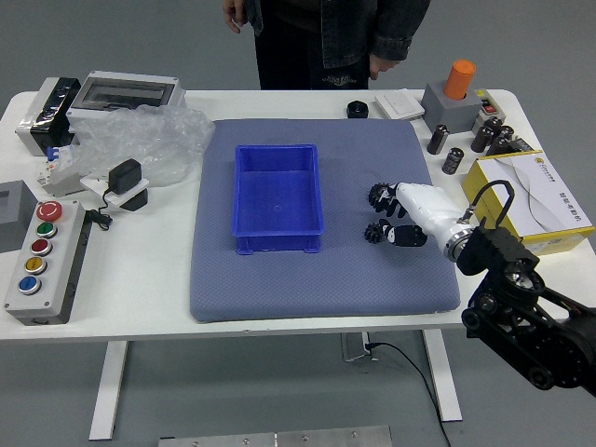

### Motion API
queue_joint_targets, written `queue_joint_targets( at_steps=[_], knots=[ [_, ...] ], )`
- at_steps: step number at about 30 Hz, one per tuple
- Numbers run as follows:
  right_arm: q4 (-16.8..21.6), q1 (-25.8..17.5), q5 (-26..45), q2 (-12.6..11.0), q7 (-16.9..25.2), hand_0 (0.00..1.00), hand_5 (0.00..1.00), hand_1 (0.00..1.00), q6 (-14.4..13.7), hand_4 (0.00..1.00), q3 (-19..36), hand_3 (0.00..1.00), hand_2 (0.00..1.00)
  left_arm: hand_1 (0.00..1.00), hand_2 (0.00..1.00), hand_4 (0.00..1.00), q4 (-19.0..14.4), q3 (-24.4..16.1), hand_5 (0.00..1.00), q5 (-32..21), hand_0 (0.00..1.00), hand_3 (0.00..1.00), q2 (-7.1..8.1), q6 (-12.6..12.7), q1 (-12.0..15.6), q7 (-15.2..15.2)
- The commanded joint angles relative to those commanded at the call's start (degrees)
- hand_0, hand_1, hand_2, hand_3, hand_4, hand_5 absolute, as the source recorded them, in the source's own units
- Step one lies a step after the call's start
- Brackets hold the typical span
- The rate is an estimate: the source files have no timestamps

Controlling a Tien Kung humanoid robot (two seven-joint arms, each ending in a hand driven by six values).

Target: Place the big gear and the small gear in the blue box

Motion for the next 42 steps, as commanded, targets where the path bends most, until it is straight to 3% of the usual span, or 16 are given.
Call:
queue_joint_targets(
  at_steps=[2,8,31,32,37,38,42],
  knots=[
    [-0.23,0.11,0.19,0.09,-0.14,0.657,0.291,0.561,0.51,0.669,0.05,0.687,0.656,0.683,0.728,0.454,0.0,-0.01,0.012,0.01,0.734,0.721,0.0,0.0,0.0,0.0],
    [-0.98,0.3,0.6,0.38,-0.38,0.653,0.288,0.574,1.47,0.687,0.09,0.713,0.675,0.683,0.729,0.455,0.0,-0.05,0.012,0.06,0.734,0.721,0.0,-0.01,0.02,0.01],
    [-5.65,1.32,0.26,2.83,-0.77,0.648,0.284,0.585,1.59,0.703,-1.92,0.736,0.681,0.683,0.727,0.454,0.0,-0.07,0.012,0.19,0.734,0.721,-0.08,-0.02,0.01,0.05],
    [-5.8,1.32,0.2,2.89,-0.72,0.639,0.285,0.565,1.46,0.691,-1.98,0.691,0.655,0.683,0.728,0.454,0.0,-0.06,0.012,0.18,0.734,0.722,-0.08,-0.03,0.01,0.05],
    [-6.41,1.26,-0.4,3.18,-0.28,0.639,0.285,0.565,0.34,0.691,-2.31,0.691,0.655,0.683,0.728,0.454,0.0,-0.03,0.012,0.18,0.734,0.722,-0.11,-0.04,0.05,0.06],
    [-6.53,1.24,-0.57,3.24,-0.17,0.656,0.301,0.517,0.1,0.668,-2.38,0.616,0.572,0.683,0.727,0.454,0.0,-0.03,0.012,0.19,0.734,0.722,-0.12,-0.04,0.05,0.06],
    [-6.99,1.13,-1.13,3.45,0.32,0.656,0.301,0.517,-0.81,0.668,-2.67,0.616,0.572,0.683,0.727,0.454,0.0,0.01,0.012,0.18,0.734,0.722,-0.16,-0.05,0.03,0.06]
  ],
)
